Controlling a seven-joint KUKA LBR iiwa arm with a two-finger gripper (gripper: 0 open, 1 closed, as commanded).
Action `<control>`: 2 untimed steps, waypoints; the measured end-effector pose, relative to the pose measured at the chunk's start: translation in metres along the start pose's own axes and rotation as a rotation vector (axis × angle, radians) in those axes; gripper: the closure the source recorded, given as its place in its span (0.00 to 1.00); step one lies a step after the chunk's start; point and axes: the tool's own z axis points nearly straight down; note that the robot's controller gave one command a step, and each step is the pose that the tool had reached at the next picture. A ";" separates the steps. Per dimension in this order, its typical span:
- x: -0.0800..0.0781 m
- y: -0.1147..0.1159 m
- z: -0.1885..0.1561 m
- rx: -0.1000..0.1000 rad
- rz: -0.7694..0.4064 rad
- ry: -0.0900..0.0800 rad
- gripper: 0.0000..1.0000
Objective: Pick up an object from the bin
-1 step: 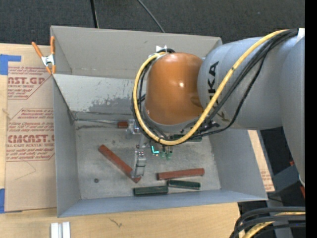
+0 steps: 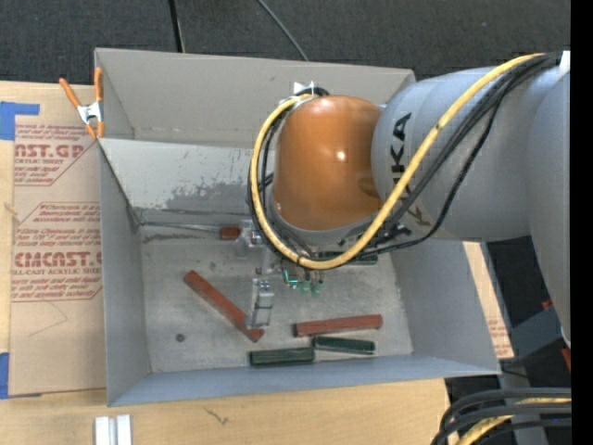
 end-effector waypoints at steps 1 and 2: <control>0.000 -0.014 0.043 -0.002 -0.030 -0.008 0.00; 0.005 -0.007 0.085 0.001 0.091 0.002 0.00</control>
Offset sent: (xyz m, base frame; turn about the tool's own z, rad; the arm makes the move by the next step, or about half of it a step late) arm -0.0067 0.0061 -0.1042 0.1975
